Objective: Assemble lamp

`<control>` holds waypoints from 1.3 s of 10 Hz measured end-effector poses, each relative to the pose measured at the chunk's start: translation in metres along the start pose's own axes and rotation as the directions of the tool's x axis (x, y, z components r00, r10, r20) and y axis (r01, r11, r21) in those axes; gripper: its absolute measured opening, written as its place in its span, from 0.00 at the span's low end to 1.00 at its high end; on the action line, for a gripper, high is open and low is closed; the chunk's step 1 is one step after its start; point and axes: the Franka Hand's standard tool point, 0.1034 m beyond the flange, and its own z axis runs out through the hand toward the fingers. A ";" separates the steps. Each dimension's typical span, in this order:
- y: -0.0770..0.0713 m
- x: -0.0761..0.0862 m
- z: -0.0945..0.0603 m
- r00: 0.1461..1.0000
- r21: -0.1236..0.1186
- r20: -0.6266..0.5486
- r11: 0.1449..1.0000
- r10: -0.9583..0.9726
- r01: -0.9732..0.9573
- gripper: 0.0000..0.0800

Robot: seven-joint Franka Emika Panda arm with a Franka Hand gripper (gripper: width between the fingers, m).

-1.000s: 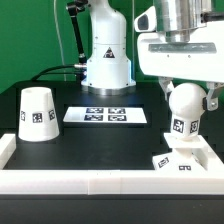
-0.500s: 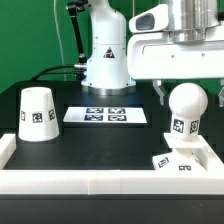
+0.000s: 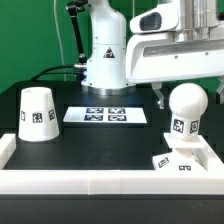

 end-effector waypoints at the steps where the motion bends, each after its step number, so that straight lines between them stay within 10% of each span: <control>1: -0.001 0.000 0.000 0.995 -0.014 0.000 0.995 -0.100 0.100 0.87; 6: 0.002 0.004 0.000 0.769 -0.043 0.029 0.768 -0.638 0.639 0.87; 13: 0.002 0.007 0.003 0.545 -0.054 0.071 0.542 -0.836 0.839 0.87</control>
Offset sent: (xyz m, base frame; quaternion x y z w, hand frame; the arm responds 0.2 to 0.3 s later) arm 0.0089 0.0021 0.0044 -0.0160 0.0062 -0.2831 0.9589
